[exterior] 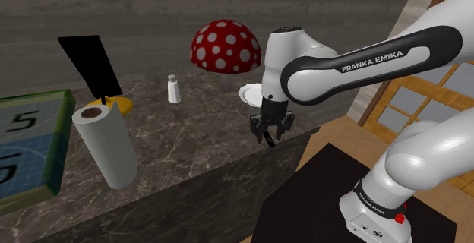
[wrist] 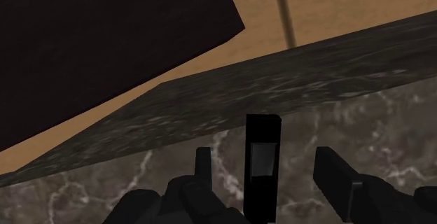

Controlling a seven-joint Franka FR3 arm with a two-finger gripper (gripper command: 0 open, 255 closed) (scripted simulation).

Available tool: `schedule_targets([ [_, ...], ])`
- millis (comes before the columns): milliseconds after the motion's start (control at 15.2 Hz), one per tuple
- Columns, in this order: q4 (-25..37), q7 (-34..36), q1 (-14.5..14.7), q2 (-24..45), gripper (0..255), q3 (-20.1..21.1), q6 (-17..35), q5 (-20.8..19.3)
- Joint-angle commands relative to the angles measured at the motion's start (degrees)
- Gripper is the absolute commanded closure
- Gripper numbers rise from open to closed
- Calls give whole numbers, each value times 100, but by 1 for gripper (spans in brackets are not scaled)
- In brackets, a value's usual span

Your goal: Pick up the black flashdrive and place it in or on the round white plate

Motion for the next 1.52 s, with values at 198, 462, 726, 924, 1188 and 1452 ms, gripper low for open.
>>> schedule_targets([
  [198,7,9,-4,5,255,-1,-36,-13],
  [462,4,13,-4,13,255,6,-26,-14],
  [726,127,-7,2,-120,255,-68,-281,-25],
  [924,283,-11,5,-231,255,-133,-546,-46],
  [1188,506,-12,3,-353,255,-215,-890,-79],
  [1452,746,-8,-3,-446,255,-291,-1223,-116],
])
